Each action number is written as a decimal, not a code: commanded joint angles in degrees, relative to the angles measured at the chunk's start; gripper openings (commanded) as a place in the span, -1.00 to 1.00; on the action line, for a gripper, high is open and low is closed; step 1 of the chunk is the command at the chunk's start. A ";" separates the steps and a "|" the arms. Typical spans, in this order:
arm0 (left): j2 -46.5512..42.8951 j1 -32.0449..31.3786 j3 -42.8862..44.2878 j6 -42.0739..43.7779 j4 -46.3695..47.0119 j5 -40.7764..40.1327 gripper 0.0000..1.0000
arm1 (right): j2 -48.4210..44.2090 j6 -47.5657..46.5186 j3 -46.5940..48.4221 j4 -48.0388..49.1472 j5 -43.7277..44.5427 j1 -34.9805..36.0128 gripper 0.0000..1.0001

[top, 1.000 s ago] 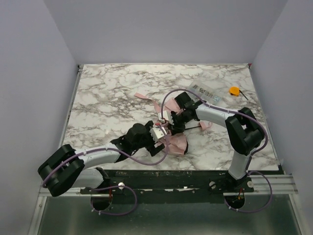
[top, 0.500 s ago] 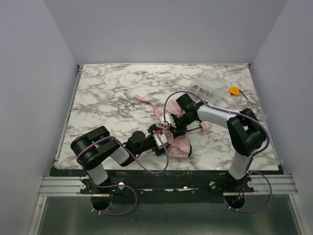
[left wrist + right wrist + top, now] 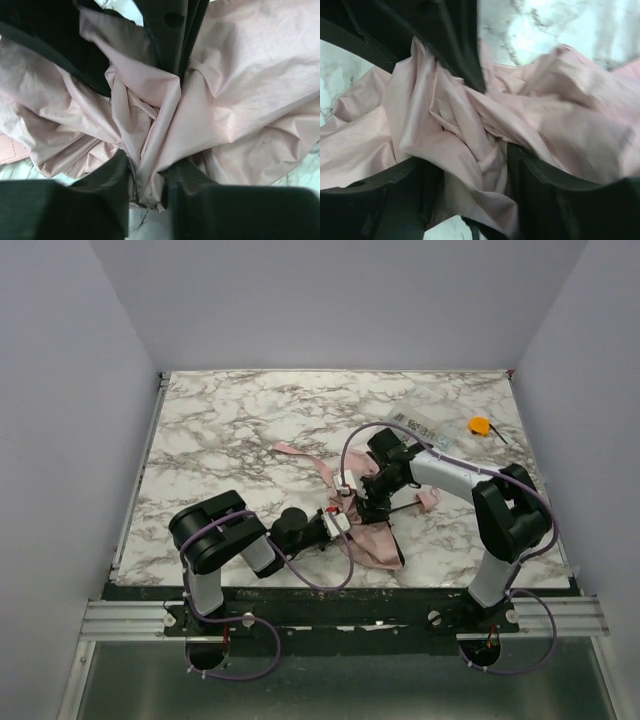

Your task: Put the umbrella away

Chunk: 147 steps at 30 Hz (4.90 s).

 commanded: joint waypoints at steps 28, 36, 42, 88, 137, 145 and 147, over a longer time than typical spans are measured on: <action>3.95 1.47 4.32 -8.75 -19.70 9.17 -0.87 | -19.37 -7.10 -29.12 28.28 7.80 -1.42 0.99; 3.13 1.78 5.43 -8.03 -21.38 14.00 -0.79 | -16.66 -5.44 -35.13 42.10 13.89 -1.23 0.41; 1.23 1.90 5.57 -7.35 -22.44 17.12 -0.45 | -15.20 -3.80 -31.30 36.86 15.35 -1.22 -0.38; 0.37 -8.29 1.53 9.67 -1.41 -15.98 0.97 | -12.48 -6.08 -22.56 14.25 5.47 -1.22 -0.59; 9.08 -3.85 -0.78 -5.22 -3.82 -2.03 -0.65 | -19.36 -2.13 -21.67 22.81 1.73 -5.85 1.00; 8.41 -2.49 -0.16 -9.47 -1.82 0.50 -0.61 | -12.04 -2.78 -26.26 27.51 8.27 -1.76 0.73; 7.85 -2.26 -0.19 -10.63 -1.29 1.14 -0.58 | -11.14 -2.42 -25.56 27.15 9.10 -1.67 0.34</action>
